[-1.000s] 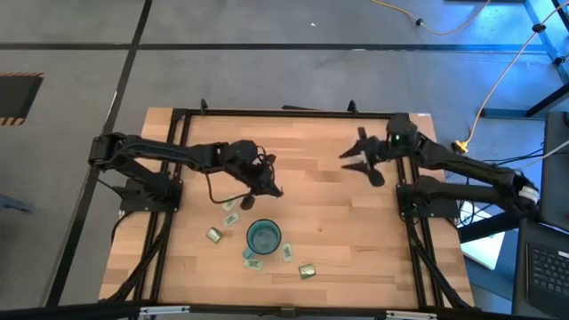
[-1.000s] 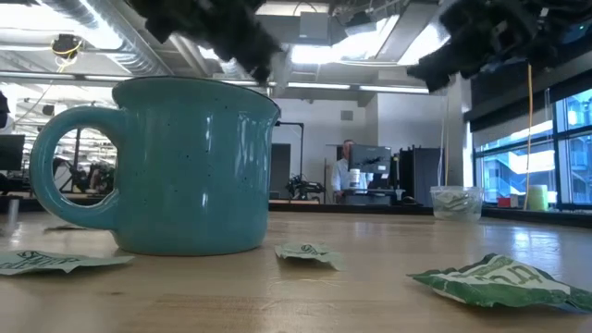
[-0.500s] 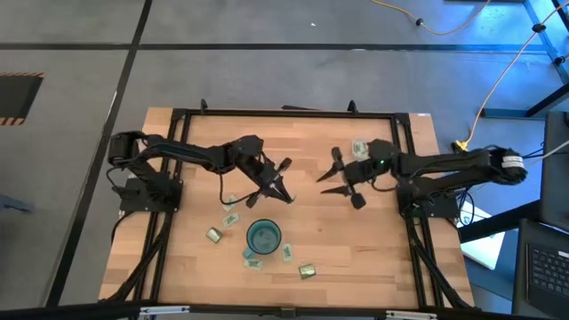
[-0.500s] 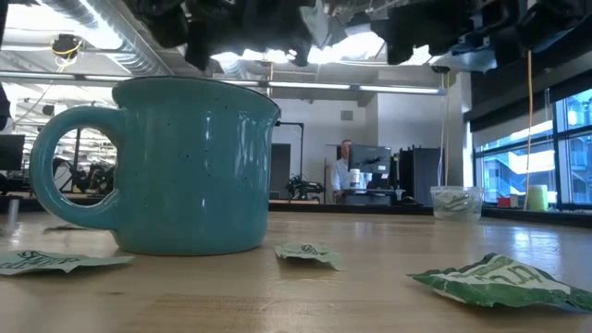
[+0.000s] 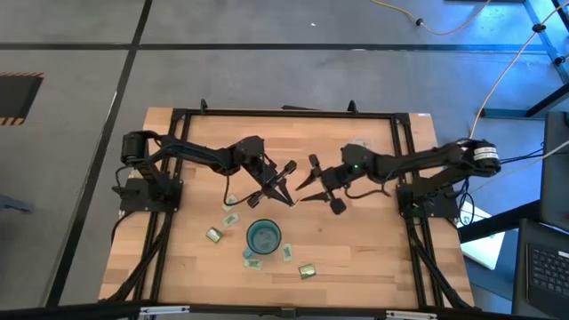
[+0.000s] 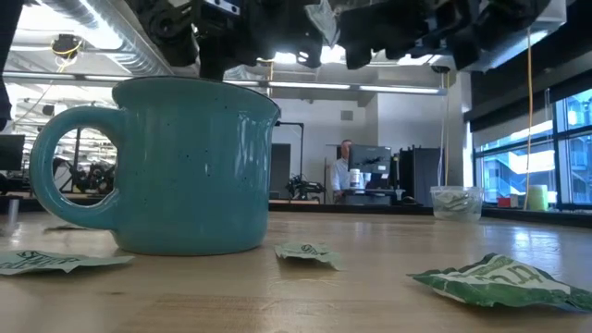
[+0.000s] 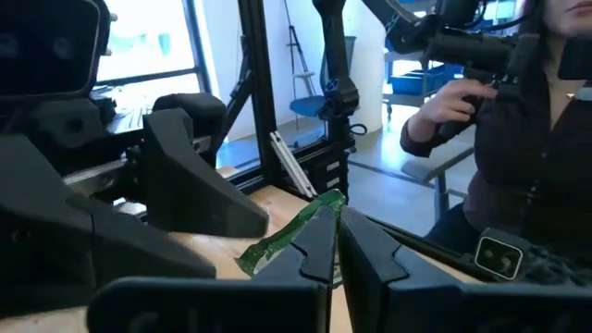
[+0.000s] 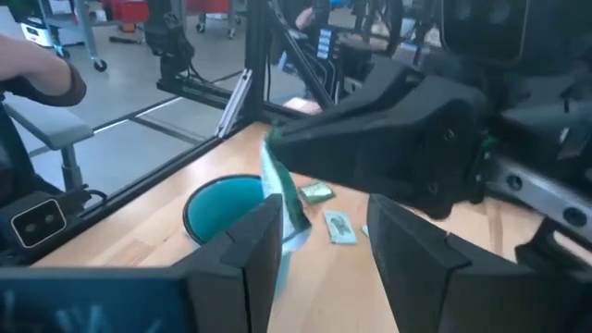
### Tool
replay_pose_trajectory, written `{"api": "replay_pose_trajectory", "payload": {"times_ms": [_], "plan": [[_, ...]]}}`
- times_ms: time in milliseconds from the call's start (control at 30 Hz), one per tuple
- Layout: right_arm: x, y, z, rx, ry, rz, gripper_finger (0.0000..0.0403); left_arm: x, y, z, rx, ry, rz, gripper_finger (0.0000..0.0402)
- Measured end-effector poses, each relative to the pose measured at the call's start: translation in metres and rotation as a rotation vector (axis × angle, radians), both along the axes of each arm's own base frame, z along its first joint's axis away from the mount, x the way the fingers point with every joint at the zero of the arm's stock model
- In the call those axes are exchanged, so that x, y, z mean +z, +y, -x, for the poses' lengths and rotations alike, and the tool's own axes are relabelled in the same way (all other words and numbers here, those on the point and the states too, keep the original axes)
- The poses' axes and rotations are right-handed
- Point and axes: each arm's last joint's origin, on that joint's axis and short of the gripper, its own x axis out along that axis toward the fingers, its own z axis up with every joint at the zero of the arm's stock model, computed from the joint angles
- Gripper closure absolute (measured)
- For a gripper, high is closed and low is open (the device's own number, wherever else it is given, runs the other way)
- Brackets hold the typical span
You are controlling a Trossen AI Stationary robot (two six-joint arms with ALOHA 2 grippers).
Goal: Pick and place items into bin
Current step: Put the truvia packet into the transparent bin
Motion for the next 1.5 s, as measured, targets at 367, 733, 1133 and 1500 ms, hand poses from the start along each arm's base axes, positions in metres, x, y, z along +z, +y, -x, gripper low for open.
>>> {"api": "replay_pose_trajectory", "payload": {"times_ms": [367, 733, 1133, 1500], "plan": [[0.003, 0.006, -0.004, 0.03, 0.075, -0.056, 0.0258, 0.003, 0.012, 0.003, 0.025, -0.01, -0.006, 0.0393], [0.003, 0.009, -0.004, 0.024, 0.075, -0.053, 0.0367, 0.003, 0.013, 0.003, 0.029, -0.028, -0.021, 0.0393], [0.004, 0.007, 0.0, -0.002, 0.144, -0.124, 0.0399, 0.002, 0.023, 0.004, 0.063, 0.001, -0.005, 0.0331], [0.026, -0.024, 0.06, -0.476, 0.404, -0.183, 0.04, -0.02, 0.057, 0.017, 0.149, 0.249, 0.047, 0.0274]]}}
